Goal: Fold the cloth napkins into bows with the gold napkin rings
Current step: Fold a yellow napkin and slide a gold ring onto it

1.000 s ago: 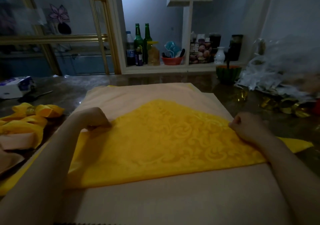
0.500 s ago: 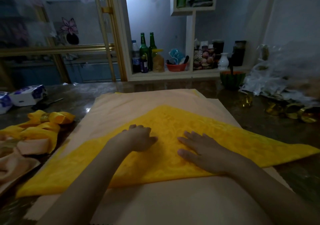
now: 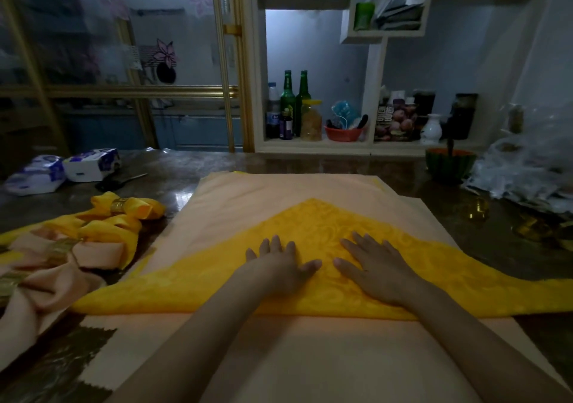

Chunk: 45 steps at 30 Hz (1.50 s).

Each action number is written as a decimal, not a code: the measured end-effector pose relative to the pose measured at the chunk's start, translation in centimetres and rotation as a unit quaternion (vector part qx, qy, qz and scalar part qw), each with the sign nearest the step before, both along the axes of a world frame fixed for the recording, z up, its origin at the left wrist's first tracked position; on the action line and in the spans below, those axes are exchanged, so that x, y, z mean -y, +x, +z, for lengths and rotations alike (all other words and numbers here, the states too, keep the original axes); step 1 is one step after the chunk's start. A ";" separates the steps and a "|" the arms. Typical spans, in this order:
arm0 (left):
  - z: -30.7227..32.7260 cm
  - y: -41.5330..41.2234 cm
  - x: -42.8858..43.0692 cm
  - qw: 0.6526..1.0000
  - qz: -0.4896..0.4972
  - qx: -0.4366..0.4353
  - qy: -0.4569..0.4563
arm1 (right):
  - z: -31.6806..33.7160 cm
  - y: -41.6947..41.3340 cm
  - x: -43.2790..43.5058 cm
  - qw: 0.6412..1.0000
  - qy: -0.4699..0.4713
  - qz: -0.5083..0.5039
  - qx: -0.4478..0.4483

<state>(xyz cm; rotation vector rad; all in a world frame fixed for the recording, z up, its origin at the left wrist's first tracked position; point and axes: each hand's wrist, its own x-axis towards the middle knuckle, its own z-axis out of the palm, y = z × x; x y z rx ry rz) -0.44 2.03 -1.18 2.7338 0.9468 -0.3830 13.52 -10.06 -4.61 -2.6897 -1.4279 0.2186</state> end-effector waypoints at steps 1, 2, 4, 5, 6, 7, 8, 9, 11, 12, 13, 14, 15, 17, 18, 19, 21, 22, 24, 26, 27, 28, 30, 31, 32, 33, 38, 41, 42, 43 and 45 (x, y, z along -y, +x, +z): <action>-0.3 0.0 -0.1 1.000 0.005 0.001 -0.004 | 0.0 0.0 0.0 1.000 0.001 -0.001 0.003; -0.5 0.0 -0.2 1.000 0.008 0.003 -0.004 | 0.1 -0.1 0.1 1.000 0.001 -0.003 0.003; -0.7 0.0 -0.1 1.000 0.013 0.008 -0.001 | 0.1 -0.2 0.3 1.000 0.000 -0.007 0.001; -0.7 0.0 0.1 1.000 0.012 0.015 0.003 | 0.1 -0.3 0.4 1.000 0.000 -0.009 0.001; -0.6 0.1 0.2 1.000 0.008 0.024 0.009 | 0.1 -0.5 0.4 1.000 -0.001 -0.010 0.001; -0.6 0.2 0.5 0.999 -0.002 0.037 0.018 | 0.1 -0.6 0.6 1.000 -0.001 -0.012 0.000; -0.7 0.4 0.8 0.998 -0.015 0.052 0.029 | 0.2 -0.7 0.8 1.000 -0.002 -0.013 -0.002; -0.8 0.6 1.1 0.997 -0.028 0.066 0.039 | 0.3 -0.8 1.0 1.000 -0.002 -0.012 -0.001; -1.2 0.8 1.5 0.996 -0.043 0.074 0.038 | 0.6 -1.2 1.5 1.000 -0.004 -0.005 0.002; -1.4 0.8 1.6 0.996 -0.045 0.068 0.030 | 0.8 -1.3 1.8 1.000 -0.006 -0.001 0.004; -1.7 0.8 1.7 0.997 -0.045 0.056 0.022 | 0.9 -1.5 2.0 1.000 -0.008 0.004 0.006; -1.9 0.8 1.7 0.998 -0.044 0.046 0.016 | 1.1 -1.7 2.1 1.000 -0.009 0.007 0.007; -2.0 0.7 1.6 0.998 -0.042 0.040 0.009 | 1.2 -1.8 2.2 1.000 -0.010 0.009 0.007; -2.0 0.6 1.7 0.999 -0.038 0.030 -0.002 | 1.3 -2.1 2.3 1.000 -0.019 0.009 -0.002; -1.9 0.8 1.6 0.999 -0.040 0.023 -0.004 | 1.5 -1.9 2.2 1.000 -0.027 0.007 -0.006; -2.0 0.6 1.8 0.999 -0.042 0.009 -0.009 | 1.6 -2.1 2.4 0.999 -0.042 0.005 -0.011; -1.7 0.6 2.0 0.998 -0.051 -0.017 -0.013 | 1.9 -2.3 2.7 0.998 -0.064 0.001 -0.012; -1.6 0.5 2.2 0.998 -0.055 -0.027 -0.013 | 2.1 -2.4 2.8 0.998 -0.070 0.001 -0.007; -1.6 0.7 2.2 0.998 -0.054 -0.030 -0.011 | 2.0 -2.7 2.6 0.998 -0.068 0.001 0.007; -2.0 0.9 1.9 0.999 -0.047 -0.008 -0.007 | 1.5 -2.7 2.2 0.998 -0.052 -0.004 0.018; -2.2 1.0 1.6 0.999 -0.046 0.004 -0.005 | 1.1 -2.5 1.9 0.999 -0.044 -0.008 0.013; -2.4 1.0 1.4 0.999 -0.047 0.016 -0.002 | 0.9 -2.2 1.7 0.999 -0.038 -0.011 0.006; -2.7 1.1 0.9 0.998 -0.052 0.035 0.001 | 0.4 -1.6 1.4 0.999 -0.028 -0.016 -0.004; -2.8 1.2 0.7 0.998 -0.052 0.042 0.002 | 0.3 -1.3 1.2 1.000 -0.022 -0.019 -0.006; -2.9 1.2 0.7 0.998 -0.050 0.049 0.005 | 0.2 -1.1 1.1 1.000 -0.020 -0.022 -0.006; -2.9 1.3 0.7 0.997 -0.045 0.056 0.011 | 0.2 -0.9 0.9 0.999 -0.020 -0.024 -0.003; -2.9 2.0 2.2 0.989 -0.073 0.107 0.075 | 0.3 -1.1 0.5 0.999 -0.013 -0.037 0.005; -3.6 2.3 3.4 0.986 -0.111 0.115 0.047 | 0.0 -1.2 0.7 0.999 0.008 -0.039 0.003; -3.8 2.4 4.0 0.986 -0.120 0.109 0.044 | 0.0 -1.2 1.4 0.999 0.018 -0.046 0.002; -3.9 2.3 4.1 0.986 -0.122 0.103 0.048 | 0.0 -1.2 1.5 0.998 0.025 -0.053 0.001; -4.1 2.0 4.1 0.988 -0.113 0.094 0.051 | 0.0 -0.7 1.6 0.998 0.023 -0.062 0.008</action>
